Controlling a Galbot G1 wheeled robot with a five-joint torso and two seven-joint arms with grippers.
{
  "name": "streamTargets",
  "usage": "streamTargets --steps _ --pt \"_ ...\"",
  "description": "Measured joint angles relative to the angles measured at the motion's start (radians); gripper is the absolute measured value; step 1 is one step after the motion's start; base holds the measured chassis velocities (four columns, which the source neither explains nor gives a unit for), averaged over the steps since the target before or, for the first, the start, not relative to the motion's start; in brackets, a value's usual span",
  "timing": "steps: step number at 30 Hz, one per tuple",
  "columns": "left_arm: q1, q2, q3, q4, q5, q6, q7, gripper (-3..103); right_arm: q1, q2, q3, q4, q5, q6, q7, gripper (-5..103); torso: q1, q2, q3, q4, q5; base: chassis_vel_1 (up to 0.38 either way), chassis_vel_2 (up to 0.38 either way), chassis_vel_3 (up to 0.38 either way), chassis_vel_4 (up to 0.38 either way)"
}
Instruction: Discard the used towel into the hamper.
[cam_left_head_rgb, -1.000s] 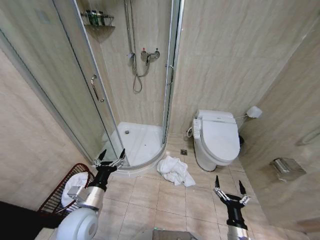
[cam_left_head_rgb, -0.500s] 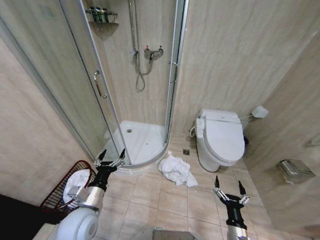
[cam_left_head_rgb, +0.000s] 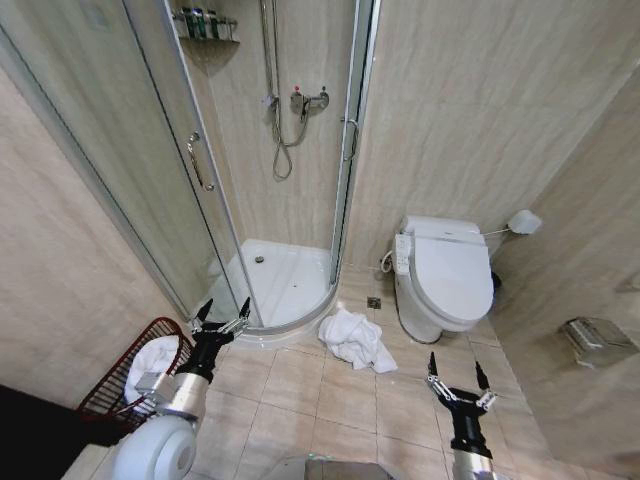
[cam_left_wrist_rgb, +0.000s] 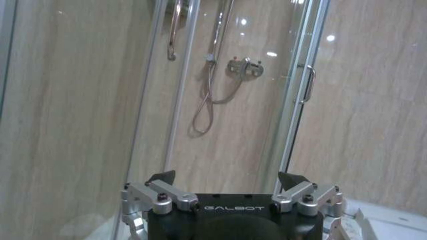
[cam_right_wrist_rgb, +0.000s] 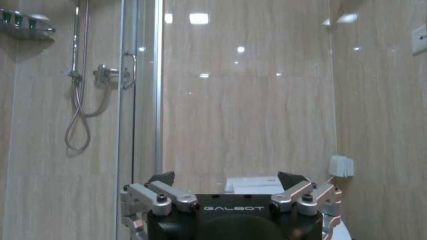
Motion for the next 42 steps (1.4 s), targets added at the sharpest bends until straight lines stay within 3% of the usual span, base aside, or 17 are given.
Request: streamTargets --steps 42 --pt "0.0 0.0 0.0 0.0 0.0 0.0 0.0 100 0.002 0.0 0.001 -0.02 0.013 0.029 -0.007 100 -0.082 -0.186 -0.104 0.0 0.0 0.0 0.0 0.0 0.0"
